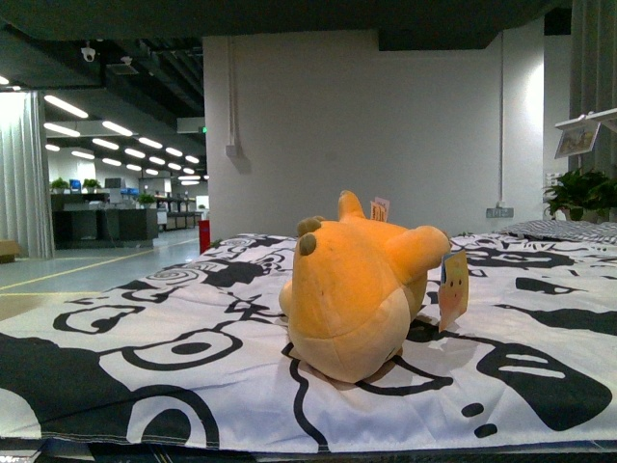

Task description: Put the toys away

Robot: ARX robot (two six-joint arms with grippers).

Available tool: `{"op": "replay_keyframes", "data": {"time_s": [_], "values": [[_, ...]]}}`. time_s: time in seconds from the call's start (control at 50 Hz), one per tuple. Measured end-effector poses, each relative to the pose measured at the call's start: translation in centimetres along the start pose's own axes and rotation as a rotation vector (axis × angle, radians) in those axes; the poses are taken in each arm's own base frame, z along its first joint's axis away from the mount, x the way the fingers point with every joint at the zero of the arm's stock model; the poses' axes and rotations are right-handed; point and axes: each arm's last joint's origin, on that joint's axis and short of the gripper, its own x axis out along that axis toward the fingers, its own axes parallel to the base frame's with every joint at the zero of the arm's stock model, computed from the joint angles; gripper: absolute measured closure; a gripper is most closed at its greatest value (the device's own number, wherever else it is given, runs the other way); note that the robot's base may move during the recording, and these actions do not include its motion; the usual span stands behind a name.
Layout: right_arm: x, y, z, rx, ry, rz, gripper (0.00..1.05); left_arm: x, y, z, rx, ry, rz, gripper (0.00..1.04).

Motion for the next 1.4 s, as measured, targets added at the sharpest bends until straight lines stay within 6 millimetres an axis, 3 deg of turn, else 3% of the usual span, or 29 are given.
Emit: {"op": "replay_keyframes", "data": {"time_s": [0.26,0.46,0.68,0.879,0.979,1.179,1.399], "values": [[3.9,-0.9,4.1,0.029,-0.08,-0.029,0.06,0.0,0.0,0.0,0.0,0.0,0.0,0.06],[10.8,0.3,9.9,-0.031,-0.123,0.004,0.06,0.0,0.0,0.0,0.0,0.0,0.0,0.06],[17.5,2.4,13.1,-0.098,-0.133,-0.027,0.06,0.0,0.0,0.0,0.0,0.0,0.0,0.06],[21.8,5.6,13.7,-0.14,-0.088,-0.018,0.06,0.0,0.0,0.0,0.0,0.0,0.0,0.06],[24.1,8.2,13.4,-0.184,-0.079,-0.075,0.06,0.0,0.0,0.0,0.0,0.0,0.0,0.06],[25.7,11.9,11.6,-0.233,-0.054,-0.161,0.06,0.0,0.0,0.0,0.0,0.0,0.0,0.06],[27.4,13.6,8.9,-0.265,0.008,-0.161,0.06,0.0,0.0,0.0,0.0,0.0,0.0,0.06]]}}
